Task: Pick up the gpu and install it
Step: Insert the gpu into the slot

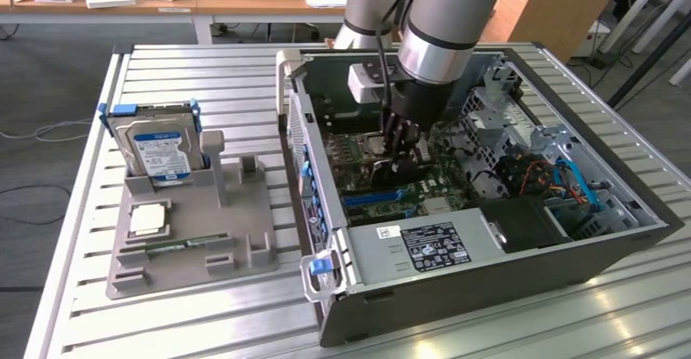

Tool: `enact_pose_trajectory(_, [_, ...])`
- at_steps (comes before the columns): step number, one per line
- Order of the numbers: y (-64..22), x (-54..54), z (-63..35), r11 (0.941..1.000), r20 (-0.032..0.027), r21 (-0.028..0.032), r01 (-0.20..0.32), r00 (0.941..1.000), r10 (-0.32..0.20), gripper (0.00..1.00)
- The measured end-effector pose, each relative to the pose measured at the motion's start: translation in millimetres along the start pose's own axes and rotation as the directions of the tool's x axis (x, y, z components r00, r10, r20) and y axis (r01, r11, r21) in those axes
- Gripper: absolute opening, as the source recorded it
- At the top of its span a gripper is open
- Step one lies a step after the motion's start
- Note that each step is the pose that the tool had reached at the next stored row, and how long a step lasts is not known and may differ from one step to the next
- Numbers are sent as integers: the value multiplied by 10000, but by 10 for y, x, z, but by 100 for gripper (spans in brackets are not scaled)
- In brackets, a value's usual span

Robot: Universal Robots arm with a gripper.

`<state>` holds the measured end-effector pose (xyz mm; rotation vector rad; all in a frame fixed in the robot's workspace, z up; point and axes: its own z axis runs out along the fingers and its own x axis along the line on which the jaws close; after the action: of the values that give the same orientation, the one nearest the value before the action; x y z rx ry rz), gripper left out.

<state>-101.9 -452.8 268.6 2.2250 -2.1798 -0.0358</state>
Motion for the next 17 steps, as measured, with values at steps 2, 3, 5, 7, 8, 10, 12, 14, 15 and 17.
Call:
enact_pose_trajectory(2, [0,0,1,10000,-3,-1,-1,10000,1,27])
enact_pose_trajectory(3, [0,0,1,10000,-2,-2,0,10000,0,27])
enact_pose_trajectory(5, [0,0,5,10000,-1,-1,0,10000,0,27])
enact_pose_trajectory(7, [0,0,7,10000,-2,-2,-6,10000,6,27])
enact_pose_trajectory(8, [0,0,7,10000,-3,-1,-17,10000,17,27])
enact_pose_trajectory(10, [0,0,7,10000,-2,-1,-31,10000,31,27])
enact_pose_trajectory(12, [0,0,8,10000,-1,-1,-38,10000,38,27])
enact_pose_trajectory(14, [0,0,8,10000,0,-1,-50,10000,50,27])
enact_pose_trajectory(15, [0,0,8,10000,0,-1,-59,10000,59,27])
enact_pose_trajectory(17, [0,0,8,10000,0,-1,-65,10000,65,27])
